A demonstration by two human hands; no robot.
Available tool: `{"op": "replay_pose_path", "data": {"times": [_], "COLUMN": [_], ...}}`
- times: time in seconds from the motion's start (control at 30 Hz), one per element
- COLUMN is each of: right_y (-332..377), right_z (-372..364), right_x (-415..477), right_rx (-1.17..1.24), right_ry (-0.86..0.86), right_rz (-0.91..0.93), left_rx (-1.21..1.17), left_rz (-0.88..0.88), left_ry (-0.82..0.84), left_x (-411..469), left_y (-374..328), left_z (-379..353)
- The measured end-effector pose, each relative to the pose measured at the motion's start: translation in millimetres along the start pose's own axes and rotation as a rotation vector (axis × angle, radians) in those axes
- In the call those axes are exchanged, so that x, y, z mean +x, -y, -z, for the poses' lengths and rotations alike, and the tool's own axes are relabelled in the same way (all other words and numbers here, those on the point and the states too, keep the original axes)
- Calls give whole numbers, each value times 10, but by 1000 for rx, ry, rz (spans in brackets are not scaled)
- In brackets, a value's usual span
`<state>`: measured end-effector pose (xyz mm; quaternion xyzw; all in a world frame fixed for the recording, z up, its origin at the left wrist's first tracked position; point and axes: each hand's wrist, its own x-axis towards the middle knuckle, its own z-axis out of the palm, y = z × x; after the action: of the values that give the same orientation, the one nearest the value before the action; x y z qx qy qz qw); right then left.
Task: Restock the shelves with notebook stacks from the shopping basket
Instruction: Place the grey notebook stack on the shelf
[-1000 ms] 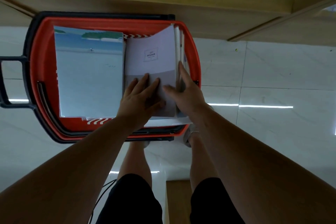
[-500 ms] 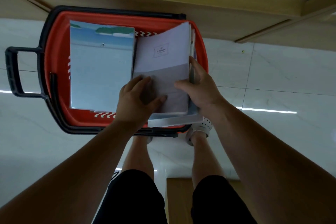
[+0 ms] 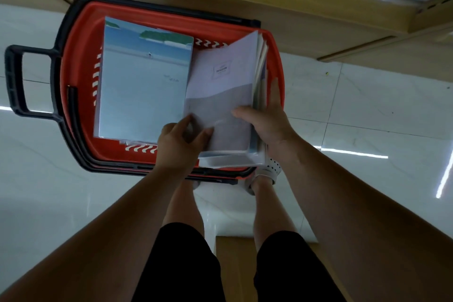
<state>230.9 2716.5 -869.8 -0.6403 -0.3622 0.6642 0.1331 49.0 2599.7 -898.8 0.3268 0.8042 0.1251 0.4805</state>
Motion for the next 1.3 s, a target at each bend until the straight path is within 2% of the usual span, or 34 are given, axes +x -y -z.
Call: {"op": "replay_pose_path", "data": {"times": [0.13, 0.5, 0.6, 0.7, 0.77, 0.87, 0.9, 1.0, 1.07, 1.2, 1.3], "right_y": [113, 357, 377, 419, 425, 437, 429, 363, 297, 213, 146], "right_z": [-48, -136, -206, -300, -306, -175, -98, 115, 208, 298, 333], "right_x": [135, 399, 297, 168, 140, 153, 164, 193, 218, 257, 276], "right_rx": [-32, -105, -201, -415, -471, -294, -217, -113, -97, -98, -74], "right_ry": [125, 119, 125, 162, 165, 178, 175, 175, 181, 197, 193], "right_rz": [21, -62, -13, 160, 226, 163, 149, 118, 94, 77, 68], "left_rx": [-24, 92, -50, -290, -410, -568, -545, -252, -210, -326, -597], "left_rz": [-13, 82, 57, 77, 77, 106, 99, 24, 39, 167, 309], "left_ry": [18, 68, 109, 191, 169, 96, 96, 60, 52, 113, 247], "left_x": [107, 239, 220, 135, 98, 87, 117, 266, 354, 424, 504], "left_y": [77, -59, -17, 20, 50, -26, -48, -86, -88, -135, -232], "left_z": [-34, 109, 180, 215, 196, 221, 221, 190, 151, 84, 32]}}
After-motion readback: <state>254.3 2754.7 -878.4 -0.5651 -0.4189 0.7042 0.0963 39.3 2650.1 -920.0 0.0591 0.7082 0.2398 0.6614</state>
